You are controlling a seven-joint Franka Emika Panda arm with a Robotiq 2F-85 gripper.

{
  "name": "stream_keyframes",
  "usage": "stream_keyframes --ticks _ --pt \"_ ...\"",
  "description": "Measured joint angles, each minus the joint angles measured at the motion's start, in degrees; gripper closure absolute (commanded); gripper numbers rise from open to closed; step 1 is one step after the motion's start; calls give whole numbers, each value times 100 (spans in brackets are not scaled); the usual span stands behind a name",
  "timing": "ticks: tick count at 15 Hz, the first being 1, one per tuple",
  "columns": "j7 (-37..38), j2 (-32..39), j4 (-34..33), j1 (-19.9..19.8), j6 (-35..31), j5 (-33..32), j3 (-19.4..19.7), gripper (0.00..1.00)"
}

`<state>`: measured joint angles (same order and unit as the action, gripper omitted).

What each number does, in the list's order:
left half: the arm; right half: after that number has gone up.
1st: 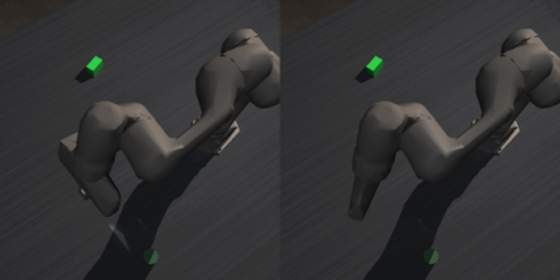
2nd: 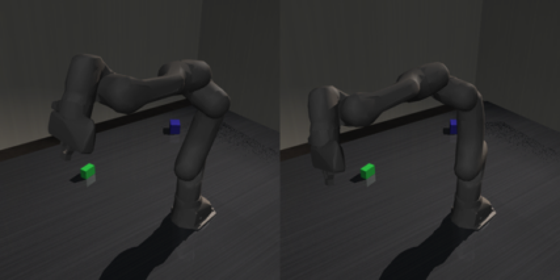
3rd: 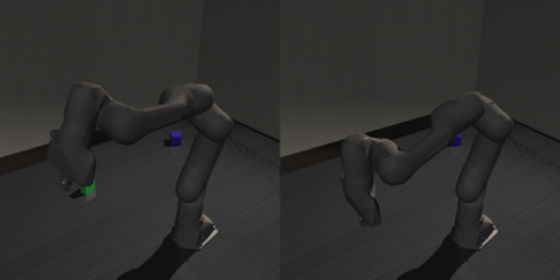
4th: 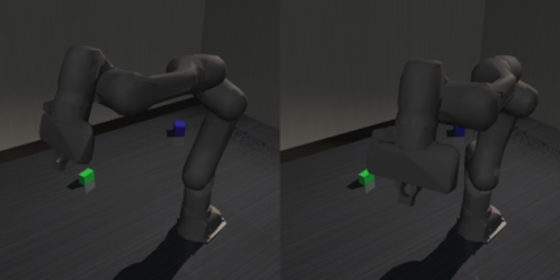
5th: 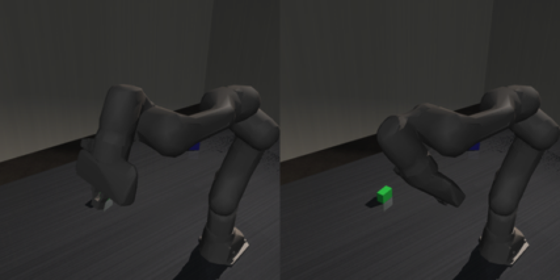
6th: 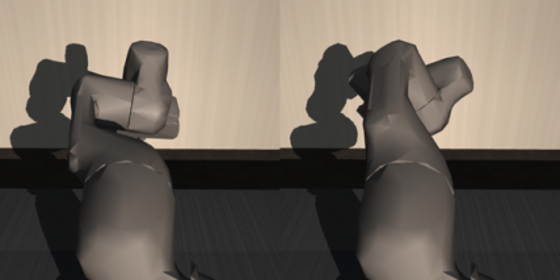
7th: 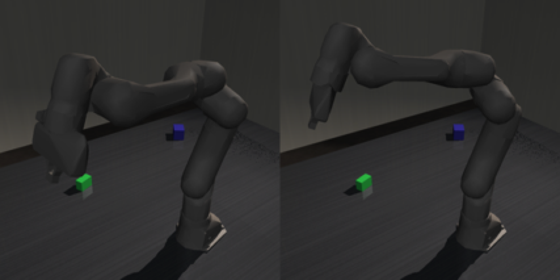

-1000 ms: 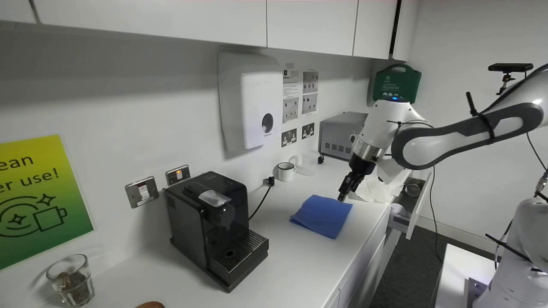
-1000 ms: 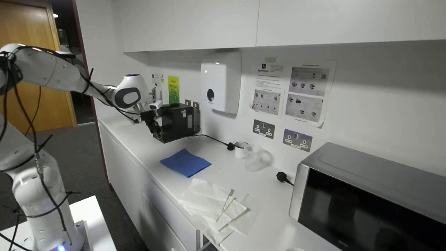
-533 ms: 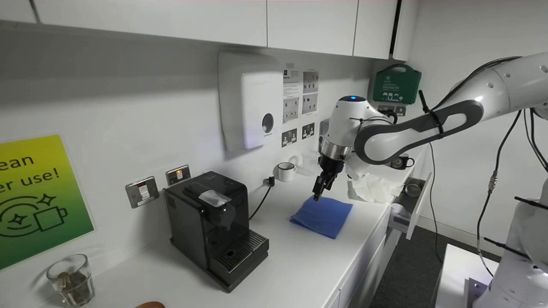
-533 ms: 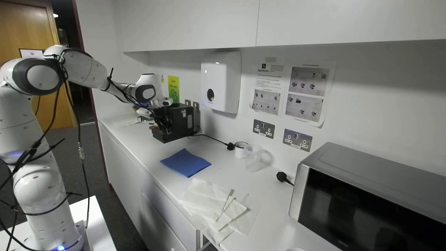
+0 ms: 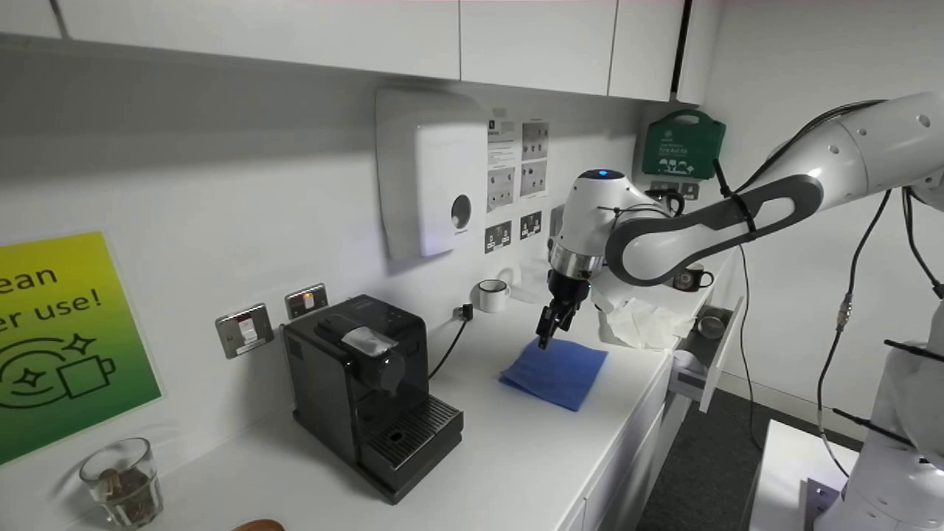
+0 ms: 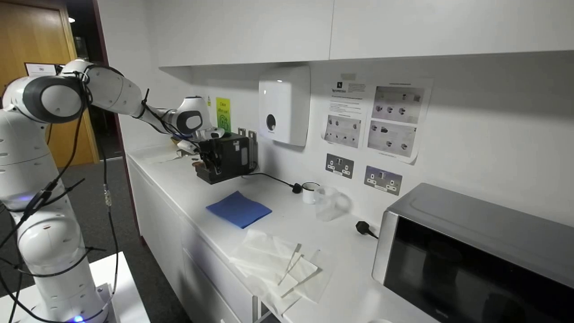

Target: Unfold the blue towel once

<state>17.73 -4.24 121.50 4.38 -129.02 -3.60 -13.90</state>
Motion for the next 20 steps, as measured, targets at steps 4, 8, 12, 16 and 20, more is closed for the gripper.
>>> stream_keyframes --ticks 4,8,12,16,20 --pt "1335 52 135 5 -110 -905 52 0" --pt "2563 361 -10 114 21 -2107 28 0" --pt "3099 1017 -717 477 692 -2798 32 0" --pt "3100 1759 -1718 872 1381 -2982 111 0" --pt "3085 2324 -2474 1139 1663 -2985 327 0"
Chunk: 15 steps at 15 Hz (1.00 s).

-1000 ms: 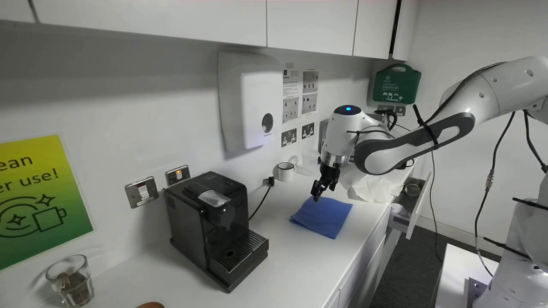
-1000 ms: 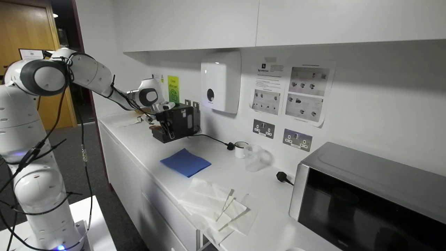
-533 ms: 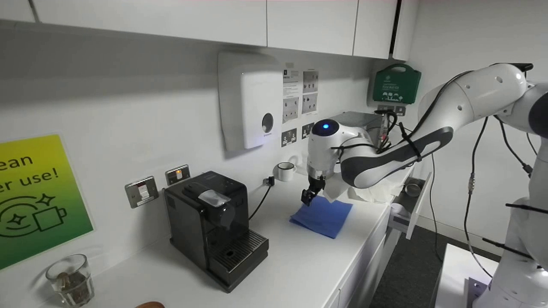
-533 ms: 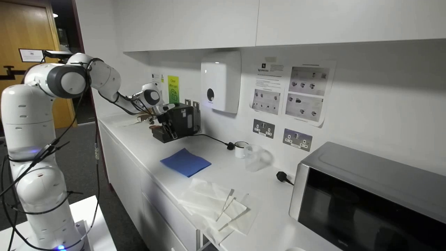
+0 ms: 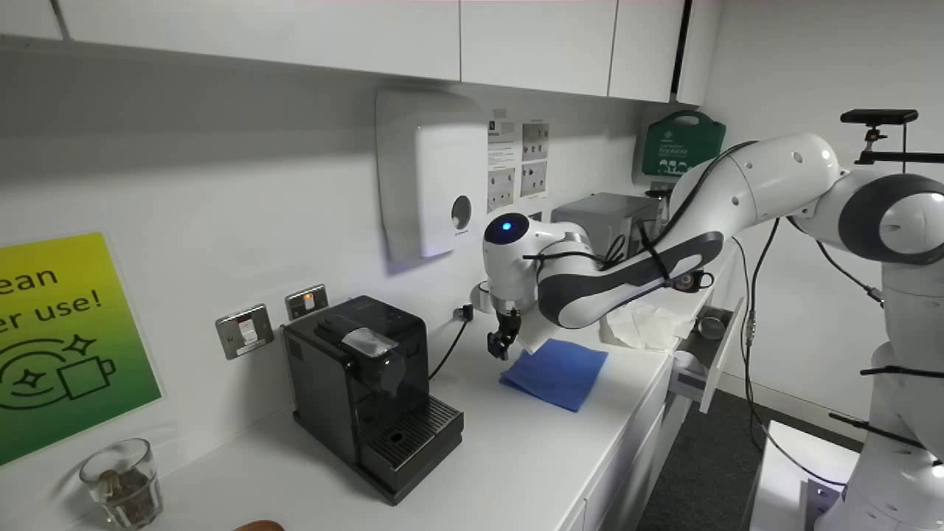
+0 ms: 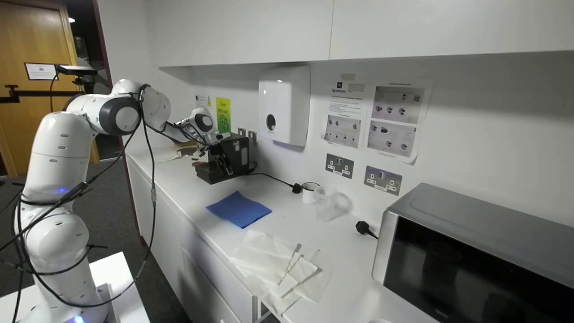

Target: Unfold the blue towel once

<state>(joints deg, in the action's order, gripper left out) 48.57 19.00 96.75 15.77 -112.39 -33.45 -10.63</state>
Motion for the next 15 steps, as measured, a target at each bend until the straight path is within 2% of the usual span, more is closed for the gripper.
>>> stream_keyframes --ticks 8,15 --pt "-50 932 -820 222 193 23 414 0" --pt "-143 1274 -1133 305 374 79 574 0"
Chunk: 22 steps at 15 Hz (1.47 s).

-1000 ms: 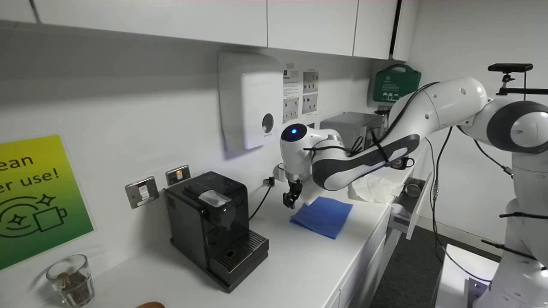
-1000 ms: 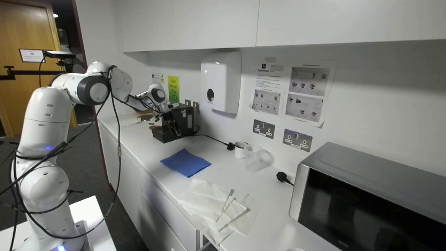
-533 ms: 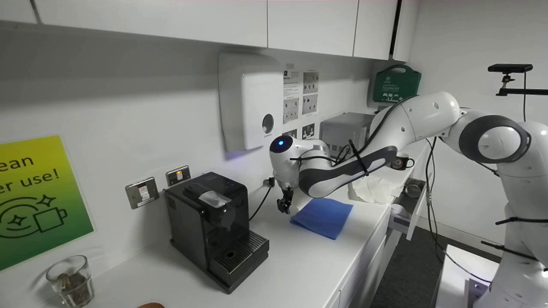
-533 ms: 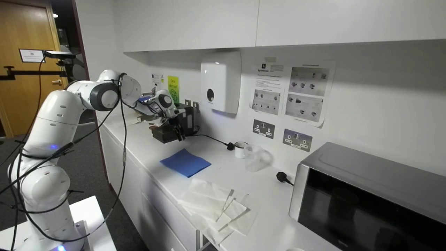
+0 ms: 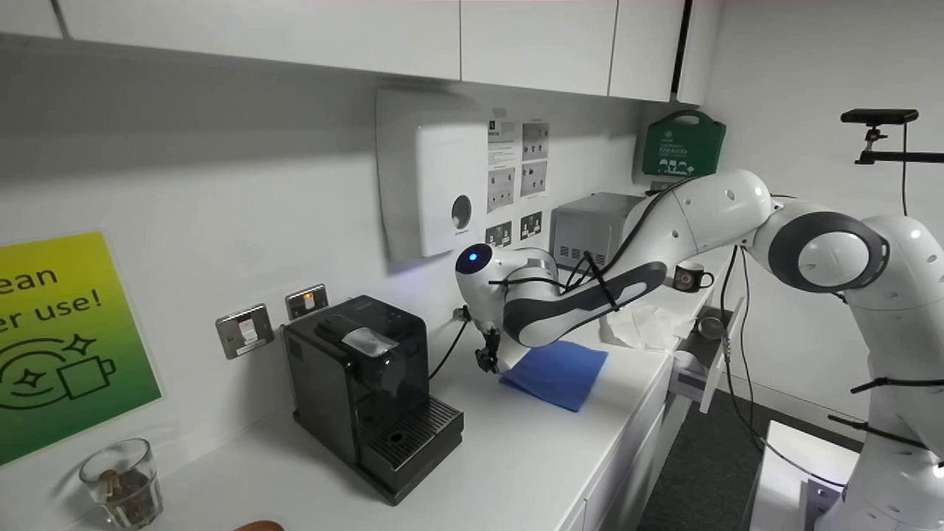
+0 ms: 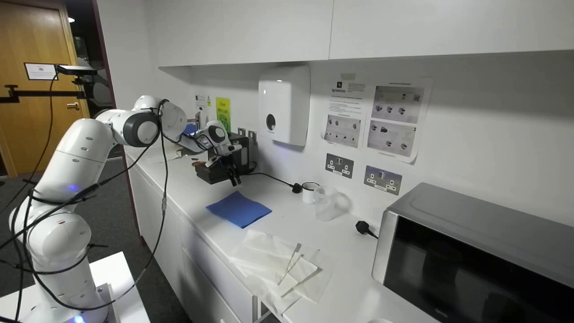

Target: Unfold the blue towel once

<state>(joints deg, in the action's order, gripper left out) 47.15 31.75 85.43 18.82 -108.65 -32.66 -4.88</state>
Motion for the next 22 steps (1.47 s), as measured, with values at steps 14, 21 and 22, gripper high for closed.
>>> stream_keyframes --ticks 14,21,22 --pt "-362 216 -79 2 102 442 115 11" --pt "-428 229 -123 4 358 448 153 71" --pt "-431 230 -128 4 376 448 153 78"
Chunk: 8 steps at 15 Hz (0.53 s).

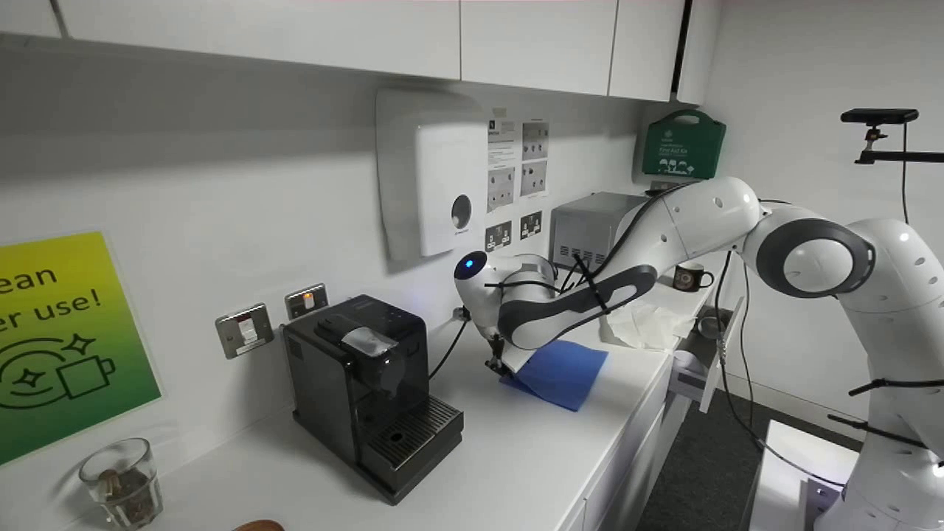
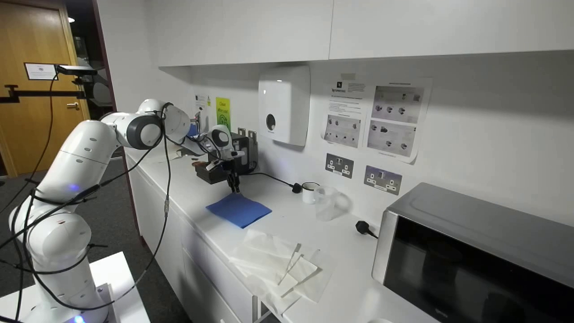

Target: Unfold the blue towel once

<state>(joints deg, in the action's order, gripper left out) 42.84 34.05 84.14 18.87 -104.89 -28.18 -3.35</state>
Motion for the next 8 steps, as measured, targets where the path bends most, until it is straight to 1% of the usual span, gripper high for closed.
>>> stream_keyframes --ticks 2,3,4,8 --pt "-8 0 -3 2 19 0 0 94" --pt "-11 1 -3 3 26 0 0 99" --pt "-14 2 -3 3 36 0 0 100" --pt "-27 3 -11 3 61 1 0 100"
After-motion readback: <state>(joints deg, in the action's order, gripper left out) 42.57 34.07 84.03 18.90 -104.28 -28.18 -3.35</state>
